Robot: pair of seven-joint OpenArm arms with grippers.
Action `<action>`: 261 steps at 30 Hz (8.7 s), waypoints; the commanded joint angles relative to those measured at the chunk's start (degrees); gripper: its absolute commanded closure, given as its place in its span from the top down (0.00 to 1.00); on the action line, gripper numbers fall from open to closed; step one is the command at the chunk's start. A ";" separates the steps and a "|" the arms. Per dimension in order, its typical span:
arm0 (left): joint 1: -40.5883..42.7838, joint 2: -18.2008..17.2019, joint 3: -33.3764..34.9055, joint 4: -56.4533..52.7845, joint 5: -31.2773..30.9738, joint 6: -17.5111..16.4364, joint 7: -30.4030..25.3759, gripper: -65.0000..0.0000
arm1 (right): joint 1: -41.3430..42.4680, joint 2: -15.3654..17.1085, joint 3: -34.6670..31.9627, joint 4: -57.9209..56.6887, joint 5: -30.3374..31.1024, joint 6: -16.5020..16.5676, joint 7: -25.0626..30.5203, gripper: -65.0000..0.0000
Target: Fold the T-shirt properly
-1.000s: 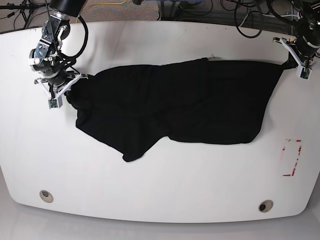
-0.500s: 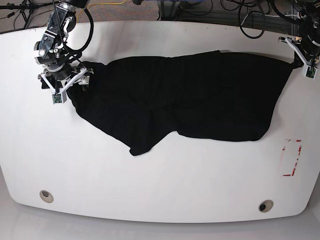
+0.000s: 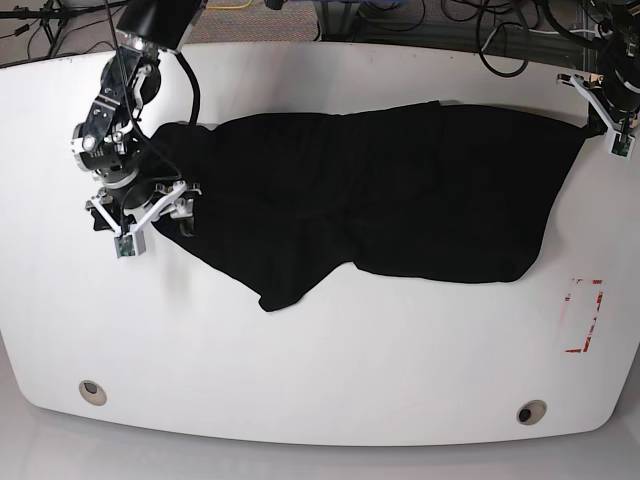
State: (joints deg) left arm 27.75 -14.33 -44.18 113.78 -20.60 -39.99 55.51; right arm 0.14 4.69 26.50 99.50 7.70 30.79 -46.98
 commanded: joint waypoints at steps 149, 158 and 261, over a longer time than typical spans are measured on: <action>-94.78 -5.76 25.06 -9.38 12.82 6.54 19.79 0.00 | 65.66 24.81 -21.01 -10.05 0.69 4.25 -4.32 0.00; -96.27 -5.50 25.15 -10.52 12.82 6.54 19.70 0.00 | 66.89 24.45 -21.36 -10.14 0.60 4.34 -4.14 0.00; -9.51 -2.07 12.23 -1.47 14.75 -0.01 6.08 0.00 | -24.63 5.91 2.91 15.53 0.34 9.17 0.52 0.00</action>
State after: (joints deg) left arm 21.21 -15.35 -32.75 112.42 -7.16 -40.27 62.46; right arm -24.82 9.98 28.95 114.89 7.84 40.40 -47.53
